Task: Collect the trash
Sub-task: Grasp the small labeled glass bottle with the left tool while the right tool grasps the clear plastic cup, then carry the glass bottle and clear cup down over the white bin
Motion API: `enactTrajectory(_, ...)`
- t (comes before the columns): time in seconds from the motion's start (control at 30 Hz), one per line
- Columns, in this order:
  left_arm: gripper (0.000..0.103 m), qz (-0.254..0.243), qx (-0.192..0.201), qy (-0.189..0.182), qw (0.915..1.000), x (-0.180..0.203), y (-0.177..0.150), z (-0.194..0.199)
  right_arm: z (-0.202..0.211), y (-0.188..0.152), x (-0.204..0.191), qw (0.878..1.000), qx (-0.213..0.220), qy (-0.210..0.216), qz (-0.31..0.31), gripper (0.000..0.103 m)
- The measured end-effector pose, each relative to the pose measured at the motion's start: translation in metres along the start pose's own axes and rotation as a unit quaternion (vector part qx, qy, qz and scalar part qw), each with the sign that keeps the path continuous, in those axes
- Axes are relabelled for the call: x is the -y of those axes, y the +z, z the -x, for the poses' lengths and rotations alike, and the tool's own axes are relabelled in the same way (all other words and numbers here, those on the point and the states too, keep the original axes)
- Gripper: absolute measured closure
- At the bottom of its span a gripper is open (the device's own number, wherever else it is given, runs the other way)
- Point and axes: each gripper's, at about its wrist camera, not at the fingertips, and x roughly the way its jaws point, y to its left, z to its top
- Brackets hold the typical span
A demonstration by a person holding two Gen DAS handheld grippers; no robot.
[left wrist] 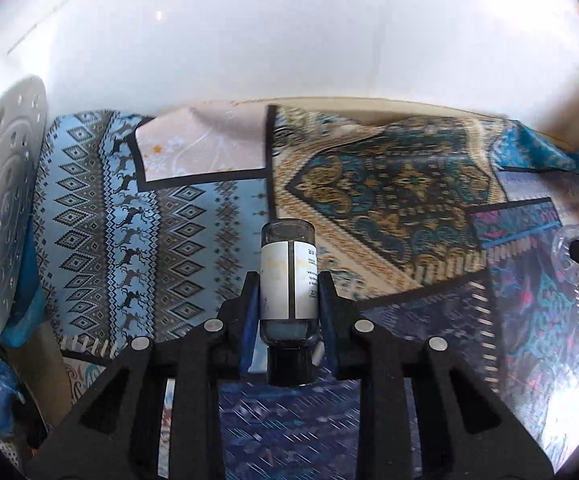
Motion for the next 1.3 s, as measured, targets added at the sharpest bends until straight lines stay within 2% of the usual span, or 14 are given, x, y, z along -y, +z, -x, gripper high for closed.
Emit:
enactTrajectory(0.23,0.076,-0.021,0.037,-0.014,0.999,0.049,-0.035,0.063,0.057,-0.012,0.006,0.999,0.02,0.038,0.019,0.058)
enactTrajectory(0.37,0.076,-0.016,0.049,-0.024,0.9984,0.064,-0.043,0.093,0.094,-0.032,0.024,0.997,0.029,0.06,0.03,0.058)
enactTrajectory(0.47,0.076,-0.013,0.063,-0.021,0.9977,0.086,-0.053,0.131,0.117,-0.051,0.038,0.995,0.035,0.077,0.044,0.058)
enactTrajectory(0.7,0.076,0.025,0.093,-0.002,0.9953,0.127,-0.122,0.211,0.18,-0.096,0.058,0.987,0.05,0.118,0.099,0.058)
enactTrajectory(0.9,0.076,0.051,0.112,0.007,0.9924,0.149,-0.178,0.272,0.232,-0.137,0.068,0.978,0.071,0.132,0.147,0.058)
enactTrajectory(1.03,0.076,0.051,0.127,0.01,0.9905,0.155,-0.21,0.302,0.258,-0.162,0.07,0.975,0.079,0.147,0.15,0.058)
enactTrajectory(1.13,0.076,0.049,0.124,0.01,0.991,0.156,-0.235,0.313,0.275,-0.184,0.068,0.973,0.085,0.152,0.149,0.058)
enactTrajectory(1.3,0.076,0.041,0.126,-0.008,0.9912,0.149,-0.284,0.332,0.299,-0.23,0.058,0.975,0.096,0.141,0.143,0.058)
